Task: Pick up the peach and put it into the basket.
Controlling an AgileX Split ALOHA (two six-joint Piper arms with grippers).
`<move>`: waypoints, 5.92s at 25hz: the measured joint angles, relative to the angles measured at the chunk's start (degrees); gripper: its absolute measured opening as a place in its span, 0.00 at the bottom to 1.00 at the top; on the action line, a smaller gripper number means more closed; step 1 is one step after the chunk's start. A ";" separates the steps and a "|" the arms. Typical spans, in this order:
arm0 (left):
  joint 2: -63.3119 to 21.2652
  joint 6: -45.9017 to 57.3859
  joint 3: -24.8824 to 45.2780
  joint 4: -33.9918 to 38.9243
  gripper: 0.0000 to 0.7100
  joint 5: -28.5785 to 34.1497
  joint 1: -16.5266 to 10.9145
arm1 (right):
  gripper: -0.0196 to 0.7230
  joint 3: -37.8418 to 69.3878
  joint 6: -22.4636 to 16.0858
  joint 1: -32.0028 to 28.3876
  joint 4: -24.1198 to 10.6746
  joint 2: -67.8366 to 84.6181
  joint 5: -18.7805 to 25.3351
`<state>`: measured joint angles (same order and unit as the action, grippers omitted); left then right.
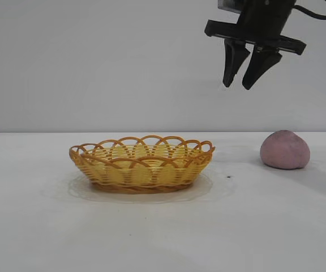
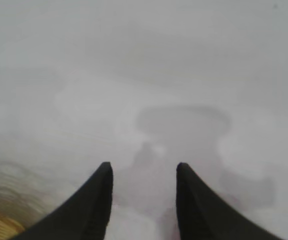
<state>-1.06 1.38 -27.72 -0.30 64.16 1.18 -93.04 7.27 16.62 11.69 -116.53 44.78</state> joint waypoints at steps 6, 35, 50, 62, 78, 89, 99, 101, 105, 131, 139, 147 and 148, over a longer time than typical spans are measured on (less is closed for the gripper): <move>0.00 0.00 0.00 0.00 0.61 0.00 -8.93 | 0.35 -0.10 -0.20 -0.37 -3.96 -0.81 4.15; 0.00 0.00 0.00 0.00 0.61 0.00 -9.04 | 0.03 -0.65 -0.12 20.96 0.23 6.07 11.38; 0.00 0.00 0.00 0.00 0.61 0.00 -9.04 | 0.50 -0.65 -0.32 23.00 -1.73 -6.26 8.24; 0.00 0.00 0.00 0.10 0.61 0.00 -9.04 | 0.59 -0.52 -0.32 1.18 0.55 1.56 12.52; 0.00 0.00 0.00 0.10 0.61 0.00 -9.04 | 0.59 1.21 -0.32 -18.59 -4.01 3.21 20.73; 0.00 0.00 0.00 0.10 0.61 0.00 -9.04 | 0.41 14.94 -0.32 -18.63 -7.37 30.75 21.07; 0.00 0.00 0.00 0.10 0.61 0.00 -9.04 | 0.34 44.30 -0.32 -18.63 -6.88 69.28 19.82; 0.00 0.00 0.00 0.10 0.61 0.00 -9.04 | 0.34 49.08 -0.32 -18.63 -5.40 77.14 20.34; 0.00 0.00 0.00 0.10 0.61 0.00 -9.04 | 0.34 58.18 -0.32 -18.63 -3.85 92.04 21.02; 0.00 0.00 0.00 0.10 0.61 0.00 -9.04 | 0.34 65.10 -0.37 -21.96 -8.00 117.23 20.44; 0.00 0.00 0.00 0.10 0.61 0.00 -9.04 | 0.34 65.10 -0.37 -21.05 -7.33 117.50 20.44; 0.00 0.00 0.00 0.10 0.61 0.00 -9.04 | 0.34 65.10 -0.37 -20.83 -7.33 117.50 20.44; 0.00 0.00 0.00 0.10 0.61 0.00 -9.04 | 0.34 65.10 -0.37 -20.83 -7.26 117.50 20.44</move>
<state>-1.06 1.38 -27.72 -0.20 64.16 -7.86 -27.94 6.90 -4.21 4.43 0.96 65.22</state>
